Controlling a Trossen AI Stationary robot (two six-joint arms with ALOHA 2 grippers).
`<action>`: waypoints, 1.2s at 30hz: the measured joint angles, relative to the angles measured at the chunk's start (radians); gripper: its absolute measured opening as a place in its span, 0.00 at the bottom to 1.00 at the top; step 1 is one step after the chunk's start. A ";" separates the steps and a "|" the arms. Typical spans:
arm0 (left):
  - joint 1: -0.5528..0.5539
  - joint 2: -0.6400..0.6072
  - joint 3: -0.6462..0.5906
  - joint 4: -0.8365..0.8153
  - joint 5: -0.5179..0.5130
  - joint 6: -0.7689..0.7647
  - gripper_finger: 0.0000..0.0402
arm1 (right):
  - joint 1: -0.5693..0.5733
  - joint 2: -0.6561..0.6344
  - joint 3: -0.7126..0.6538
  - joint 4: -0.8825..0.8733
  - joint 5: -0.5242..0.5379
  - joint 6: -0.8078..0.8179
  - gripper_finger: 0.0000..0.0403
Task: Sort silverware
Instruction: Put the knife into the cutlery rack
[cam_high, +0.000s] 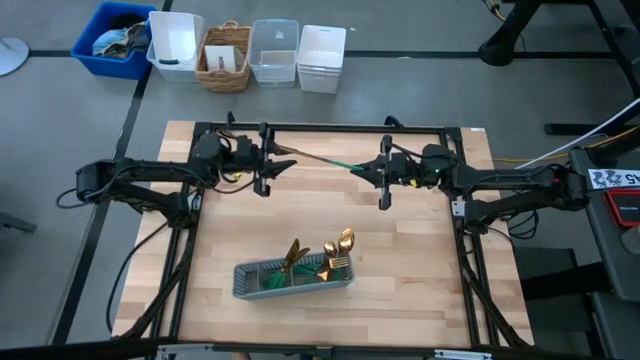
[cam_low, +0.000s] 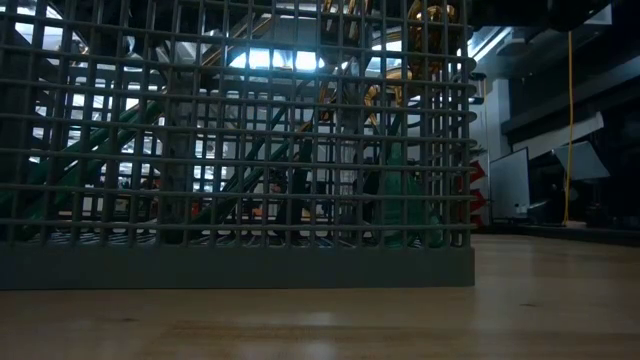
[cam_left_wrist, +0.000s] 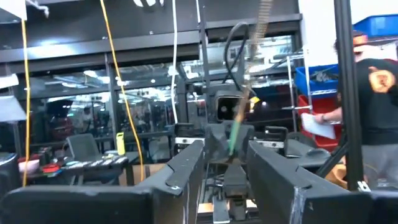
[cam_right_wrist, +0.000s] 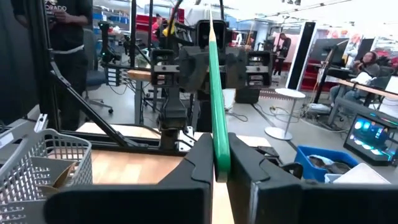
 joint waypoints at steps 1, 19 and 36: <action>-0.004 0.000 0.000 0.005 0.000 0.004 0.28 | 0.000 0.001 0.000 0.000 0.001 0.000 0.06; -0.076 0.000 0.006 0.133 -0.001 0.136 0.28 | 0.000 0.008 0.000 -0.003 -0.007 0.000 0.05; -0.076 0.000 0.007 0.203 -0.001 0.168 0.28 | 0.001 0.008 0.000 -0.011 -0.007 0.000 0.05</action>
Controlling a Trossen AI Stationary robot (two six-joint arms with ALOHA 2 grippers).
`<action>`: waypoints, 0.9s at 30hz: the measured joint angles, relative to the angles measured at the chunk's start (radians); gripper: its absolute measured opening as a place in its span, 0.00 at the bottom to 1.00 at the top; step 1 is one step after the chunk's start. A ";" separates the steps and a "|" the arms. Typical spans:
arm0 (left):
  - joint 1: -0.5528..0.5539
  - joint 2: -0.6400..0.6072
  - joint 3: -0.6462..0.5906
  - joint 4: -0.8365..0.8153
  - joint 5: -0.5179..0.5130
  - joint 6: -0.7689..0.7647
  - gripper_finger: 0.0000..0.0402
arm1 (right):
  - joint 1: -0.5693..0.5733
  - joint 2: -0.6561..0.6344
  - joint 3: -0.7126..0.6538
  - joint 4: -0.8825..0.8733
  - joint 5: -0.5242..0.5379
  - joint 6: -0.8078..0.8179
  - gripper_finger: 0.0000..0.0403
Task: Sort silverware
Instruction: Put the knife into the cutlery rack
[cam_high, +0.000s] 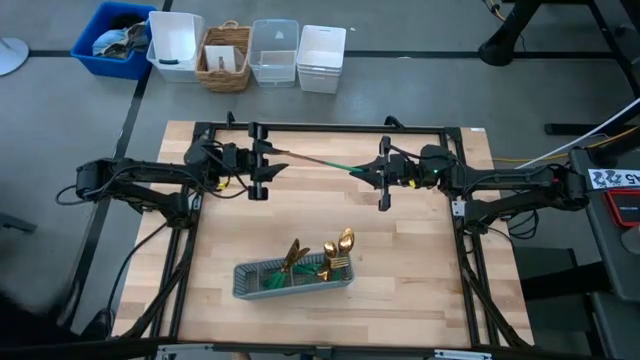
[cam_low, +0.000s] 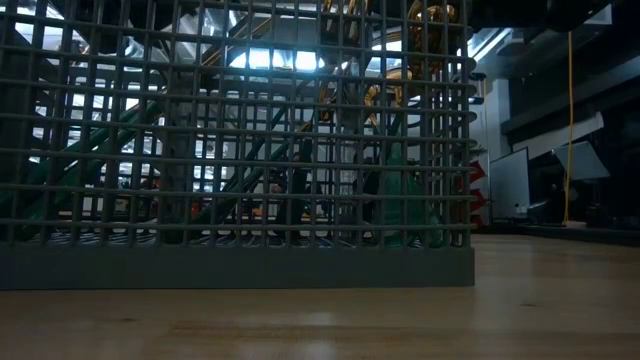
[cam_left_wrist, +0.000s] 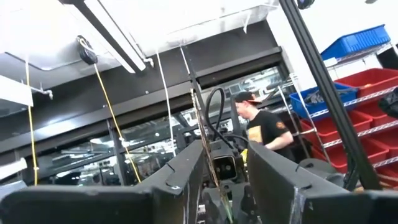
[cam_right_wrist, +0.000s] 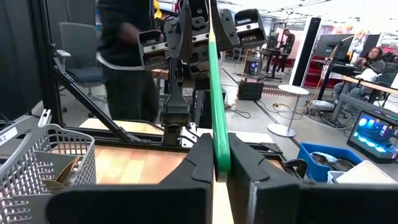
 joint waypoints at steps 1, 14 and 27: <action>0.000 0.000 0.000 -0.001 0.000 0.010 0.28 | 0.000 0.000 0.000 0.000 0.000 0.000 0.05; 0.000 0.020 0.038 -0.014 0.000 0.038 0.19 | 0.000 0.000 0.000 -0.023 0.000 0.000 0.05; 0.001 0.057 0.038 -0.036 0.000 0.085 0.09 | -0.001 0.000 0.000 -0.023 0.000 0.000 0.05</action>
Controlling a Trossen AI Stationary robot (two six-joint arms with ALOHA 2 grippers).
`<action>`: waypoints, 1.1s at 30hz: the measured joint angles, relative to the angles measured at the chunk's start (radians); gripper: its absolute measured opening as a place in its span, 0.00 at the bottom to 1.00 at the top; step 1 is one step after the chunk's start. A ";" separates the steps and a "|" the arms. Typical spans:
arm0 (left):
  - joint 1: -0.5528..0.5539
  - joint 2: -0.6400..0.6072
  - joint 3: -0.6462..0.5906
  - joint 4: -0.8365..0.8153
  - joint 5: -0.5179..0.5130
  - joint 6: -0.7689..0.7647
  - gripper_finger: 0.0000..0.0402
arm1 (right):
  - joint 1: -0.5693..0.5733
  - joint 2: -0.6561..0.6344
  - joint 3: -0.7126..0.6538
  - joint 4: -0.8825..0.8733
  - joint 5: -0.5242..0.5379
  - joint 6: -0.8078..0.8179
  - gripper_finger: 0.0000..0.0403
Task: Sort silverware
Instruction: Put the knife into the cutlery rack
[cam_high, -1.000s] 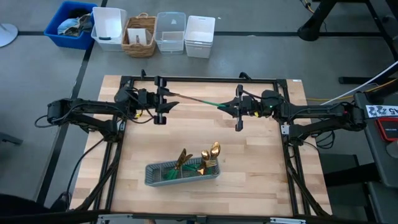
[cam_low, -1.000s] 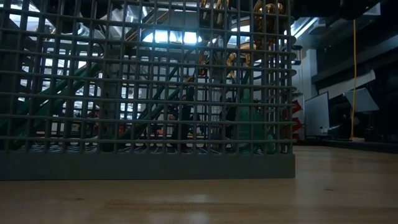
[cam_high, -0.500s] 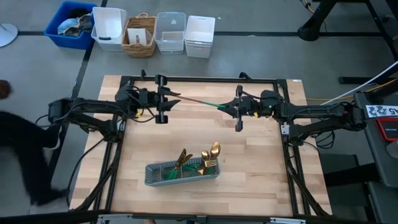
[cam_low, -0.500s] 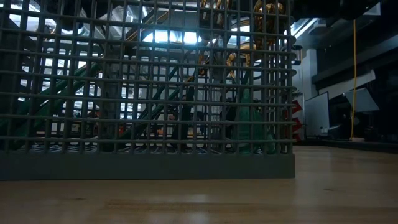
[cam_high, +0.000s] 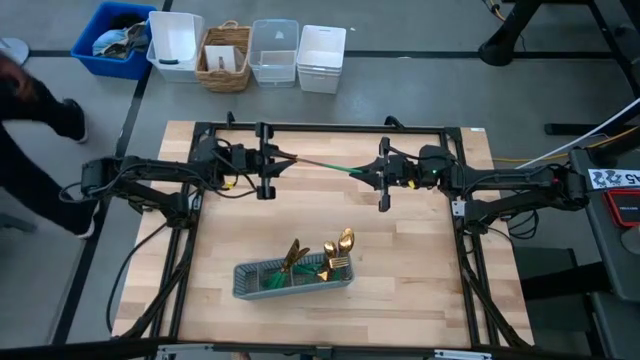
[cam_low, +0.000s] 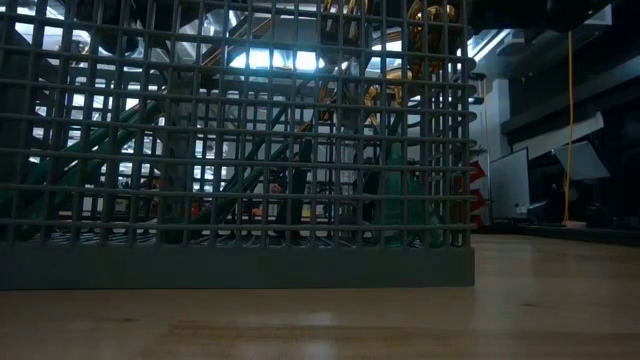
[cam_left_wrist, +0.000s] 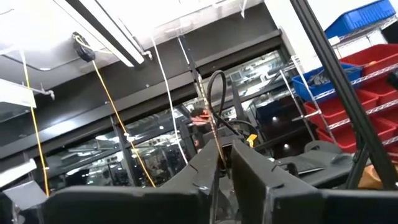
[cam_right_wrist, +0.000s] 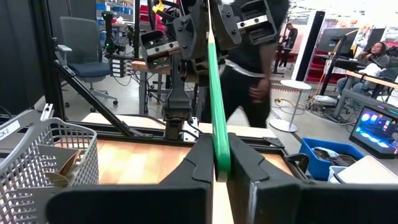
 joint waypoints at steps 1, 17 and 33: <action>0.000 0.000 0.000 0.000 0.000 0.005 0.07 | 0.000 0.000 0.000 0.000 0.000 0.000 0.05; -0.001 -0.009 -0.001 0.003 0.004 -0.050 0.00 | 0.000 0.000 0.001 0.008 0.002 0.011 0.13; 0.000 -0.361 -0.001 -0.406 0.007 -0.231 0.00 | 0.000 -0.066 0.002 -0.098 0.000 0.009 0.34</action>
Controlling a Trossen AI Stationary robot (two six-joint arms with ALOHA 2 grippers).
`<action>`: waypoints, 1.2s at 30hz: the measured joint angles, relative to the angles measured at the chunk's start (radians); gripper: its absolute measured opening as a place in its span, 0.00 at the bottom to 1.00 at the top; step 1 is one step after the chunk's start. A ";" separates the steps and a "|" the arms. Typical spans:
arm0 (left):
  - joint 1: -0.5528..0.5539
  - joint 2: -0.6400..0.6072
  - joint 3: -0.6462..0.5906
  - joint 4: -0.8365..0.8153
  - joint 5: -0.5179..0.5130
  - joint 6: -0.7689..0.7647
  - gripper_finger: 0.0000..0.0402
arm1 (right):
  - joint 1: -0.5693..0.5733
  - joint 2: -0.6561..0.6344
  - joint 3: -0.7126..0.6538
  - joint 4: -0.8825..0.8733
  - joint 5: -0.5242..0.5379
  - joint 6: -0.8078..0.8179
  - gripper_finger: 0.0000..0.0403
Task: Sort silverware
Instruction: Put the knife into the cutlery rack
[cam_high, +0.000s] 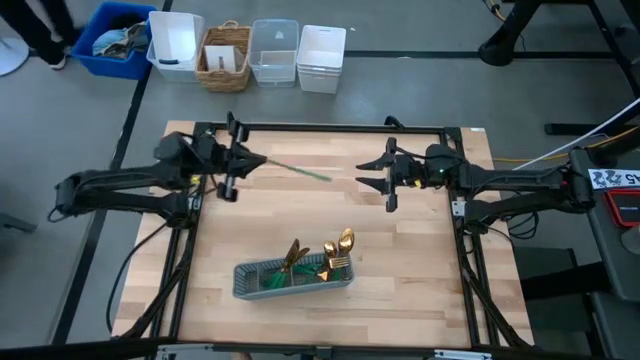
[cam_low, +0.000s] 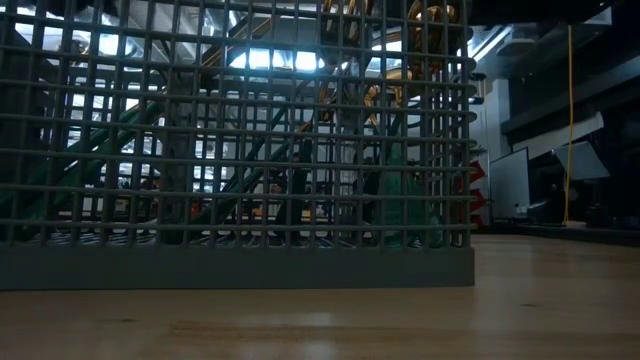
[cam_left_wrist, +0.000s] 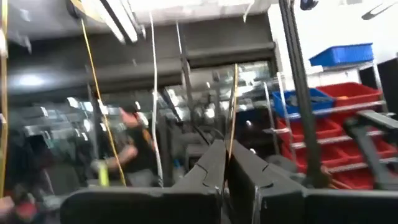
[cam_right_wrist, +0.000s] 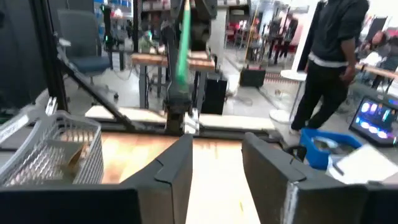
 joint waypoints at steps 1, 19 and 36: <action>0.000 -0.036 0.000 -0.054 0.006 -0.024 0.00 | 0.000 -0.013 0.000 -0.029 0.000 0.000 0.34; -0.093 -0.228 0.000 -0.681 0.290 -0.234 0.00 | 0.001 -0.061 -0.001 -0.373 -0.108 0.112 0.34; -0.265 -0.109 0.000 -0.817 0.288 -0.024 0.01 | 0.128 0.163 -0.002 -0.496 -0.222 0.209 0.34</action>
